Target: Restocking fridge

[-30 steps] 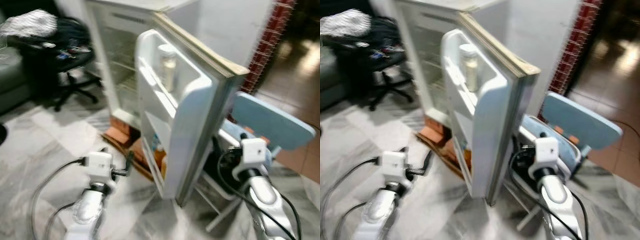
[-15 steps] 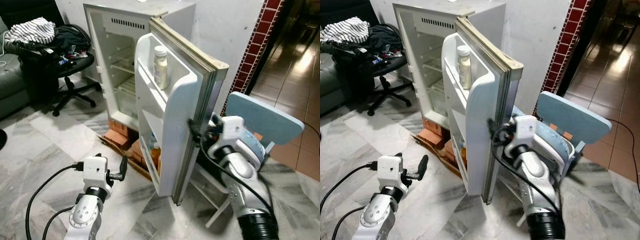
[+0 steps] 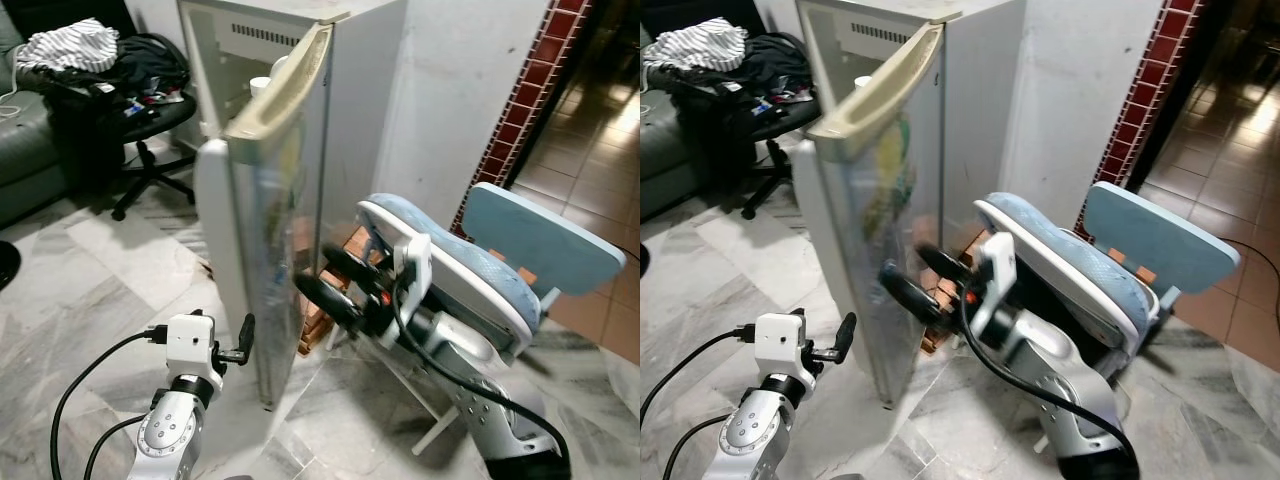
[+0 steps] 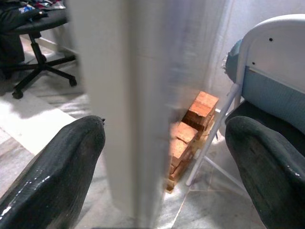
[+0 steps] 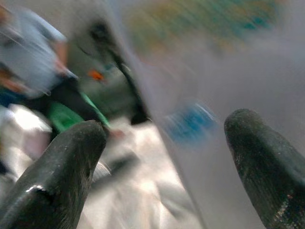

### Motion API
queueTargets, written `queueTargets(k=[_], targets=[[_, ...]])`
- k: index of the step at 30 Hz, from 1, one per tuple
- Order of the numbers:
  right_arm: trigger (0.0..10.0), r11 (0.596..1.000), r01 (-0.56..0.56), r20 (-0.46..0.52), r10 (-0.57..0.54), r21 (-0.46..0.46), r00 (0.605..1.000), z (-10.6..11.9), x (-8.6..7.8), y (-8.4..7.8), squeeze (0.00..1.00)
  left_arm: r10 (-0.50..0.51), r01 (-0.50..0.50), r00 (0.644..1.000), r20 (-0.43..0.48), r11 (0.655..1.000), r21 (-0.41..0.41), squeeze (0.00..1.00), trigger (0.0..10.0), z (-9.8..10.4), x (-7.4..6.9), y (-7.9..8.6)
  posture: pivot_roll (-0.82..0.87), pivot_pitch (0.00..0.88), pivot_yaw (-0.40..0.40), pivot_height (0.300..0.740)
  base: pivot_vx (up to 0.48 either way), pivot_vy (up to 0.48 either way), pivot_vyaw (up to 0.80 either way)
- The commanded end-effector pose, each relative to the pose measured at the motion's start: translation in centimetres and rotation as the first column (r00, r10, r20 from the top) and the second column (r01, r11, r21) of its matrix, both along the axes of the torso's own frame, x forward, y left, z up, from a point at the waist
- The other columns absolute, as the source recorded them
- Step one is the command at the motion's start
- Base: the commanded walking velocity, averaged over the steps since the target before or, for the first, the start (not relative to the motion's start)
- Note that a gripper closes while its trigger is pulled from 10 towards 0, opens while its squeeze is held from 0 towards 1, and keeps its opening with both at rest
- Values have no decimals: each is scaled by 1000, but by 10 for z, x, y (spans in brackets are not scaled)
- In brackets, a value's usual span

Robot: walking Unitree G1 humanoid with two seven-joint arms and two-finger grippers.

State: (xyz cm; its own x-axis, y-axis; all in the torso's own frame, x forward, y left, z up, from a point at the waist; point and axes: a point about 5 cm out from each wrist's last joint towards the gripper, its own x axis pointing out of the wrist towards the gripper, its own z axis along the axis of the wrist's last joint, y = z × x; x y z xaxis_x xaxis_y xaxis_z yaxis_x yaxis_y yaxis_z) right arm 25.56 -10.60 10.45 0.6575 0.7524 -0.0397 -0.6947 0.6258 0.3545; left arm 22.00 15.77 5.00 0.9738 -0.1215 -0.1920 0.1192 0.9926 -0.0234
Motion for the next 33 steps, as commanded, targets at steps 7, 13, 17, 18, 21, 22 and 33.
queueTargets(k=[7,13,17,18,21,22,33], targets=[[10000,863,464,91,-455,-201,886,-20,7,-53,0,5,-5,1000,-5,1000,17,0,10000,5,5,3,35,10,-5,740,0,0,0],[10000,803,552,135,-535,-223,834,-25,3,-65,0,-20,20,1000,12,999,33,0,10000,13,9,1,28,14,2,740,0,206,0],[10000,790,572,144,-553,-223,820,-27,2,-67,0,-65,63,998,21,996,65,0,10000,16,11,-5,25,17,2,740,0,441,0],[10000,788,575,147,-556,-222,818,-26,2,-67,0,-70,68,997,26,995,67,0,10000,17,12,-7,25,19,3,740,0,480,0],[10000,779,586,161,-564,-222,810,-27,3,-67,0,-70,69,997,24,996,60,0,10000,19,12,-9,26,20,1,740,0,480,0],[10000,778,588,162,-565,-223,809,-27,3,-67,0,-69,68,997,23,996,58,0,10000,18,12,-9,26,20,1,740,0,480,0],[10000,765,602,162,-580,-229,798,-30,5,-69,0,-59,58,998,14,996,65,0,10000,18,11,-5,31,25,-1,740,0,480,0]])
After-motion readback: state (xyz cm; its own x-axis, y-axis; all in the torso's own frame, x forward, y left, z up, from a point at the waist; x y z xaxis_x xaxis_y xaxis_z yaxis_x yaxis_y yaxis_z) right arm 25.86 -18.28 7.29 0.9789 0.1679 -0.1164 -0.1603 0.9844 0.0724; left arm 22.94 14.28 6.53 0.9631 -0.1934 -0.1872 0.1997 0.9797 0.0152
